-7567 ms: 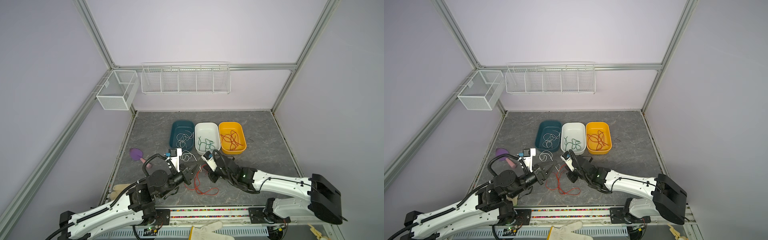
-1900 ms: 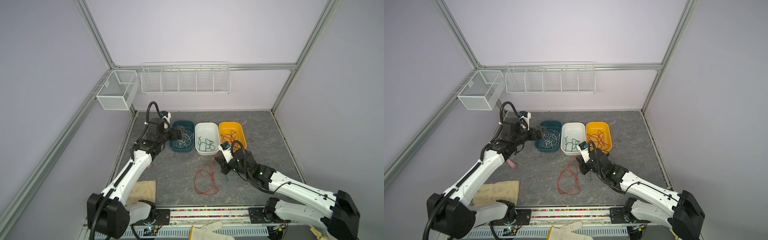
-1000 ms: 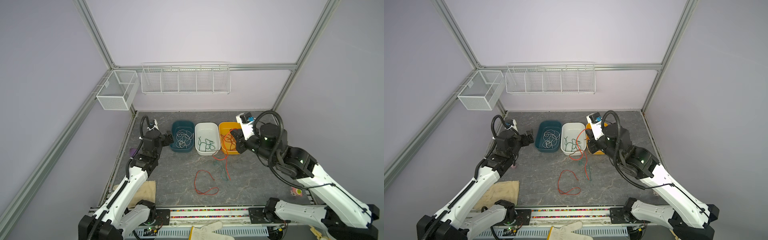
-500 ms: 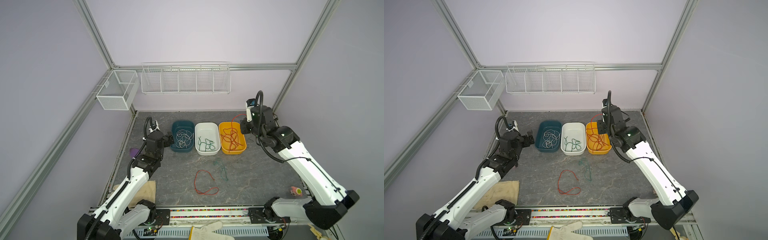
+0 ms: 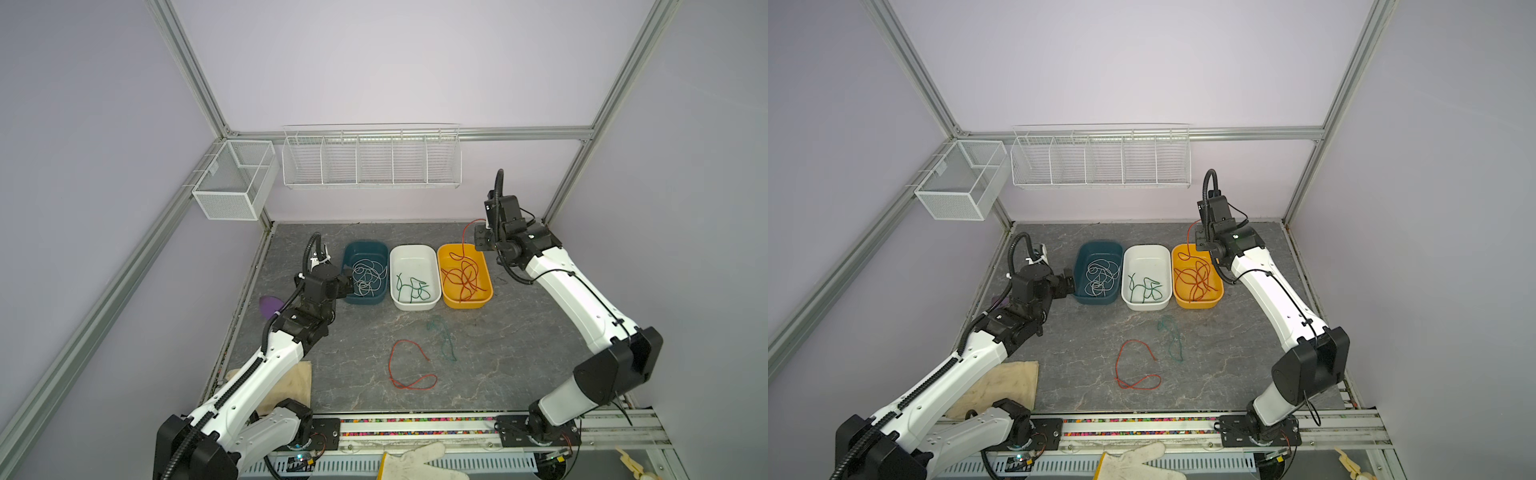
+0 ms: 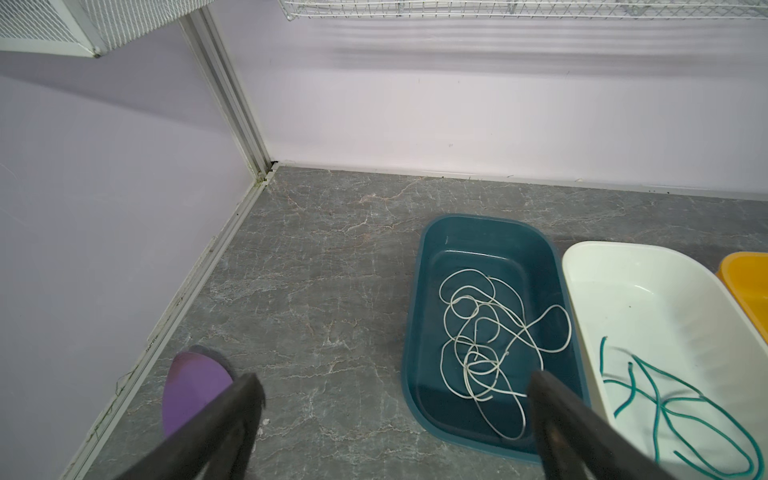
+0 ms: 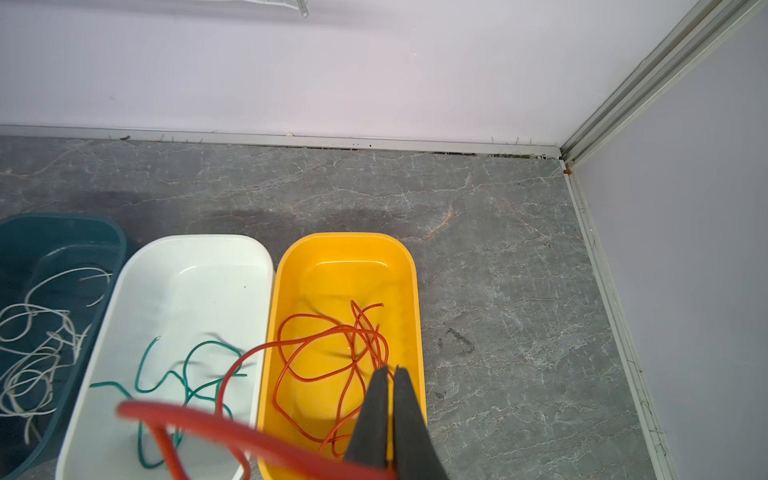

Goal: Untangle the cables
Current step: 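Carry red wire over yellow tub with right gripper while left draws back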

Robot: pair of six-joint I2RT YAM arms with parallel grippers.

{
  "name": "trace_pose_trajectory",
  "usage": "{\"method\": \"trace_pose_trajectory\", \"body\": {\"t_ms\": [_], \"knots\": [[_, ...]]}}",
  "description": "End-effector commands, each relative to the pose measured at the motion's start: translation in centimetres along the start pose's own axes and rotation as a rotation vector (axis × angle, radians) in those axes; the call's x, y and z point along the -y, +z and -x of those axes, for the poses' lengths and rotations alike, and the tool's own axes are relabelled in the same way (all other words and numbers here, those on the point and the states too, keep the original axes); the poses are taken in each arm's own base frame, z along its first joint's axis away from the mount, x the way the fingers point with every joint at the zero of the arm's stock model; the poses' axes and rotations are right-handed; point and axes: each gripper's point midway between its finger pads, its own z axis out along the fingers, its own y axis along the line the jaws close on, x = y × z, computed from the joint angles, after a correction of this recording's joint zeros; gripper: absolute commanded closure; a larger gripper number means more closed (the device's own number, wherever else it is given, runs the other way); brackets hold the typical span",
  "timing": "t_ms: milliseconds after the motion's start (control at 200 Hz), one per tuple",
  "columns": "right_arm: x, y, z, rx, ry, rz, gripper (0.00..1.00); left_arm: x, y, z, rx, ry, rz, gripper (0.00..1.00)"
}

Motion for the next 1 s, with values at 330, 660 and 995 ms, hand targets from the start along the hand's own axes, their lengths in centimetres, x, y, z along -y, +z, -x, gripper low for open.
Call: {"method": "trace_pose_trajectory", "body": {"t_ms": [330,660,995], "knots": [[1.1,6.1,-2.1,-0.085,0.025,-0.092,0.93,0.4,0.0,0.7,-0.005,0.005,-0.014,0.01],[-0.8,9.3,-4.9,-0.171,0.043,-0.037,0.93,0.6,0.1,0.5,-0.013,0.011,-0.018,0.01],[-1.0,11.6,-7.8,-0.229,0.103,-0.004,0.93,0.8,0.3,0.3,-0.024,0.021,-0.017,0.01]]}}
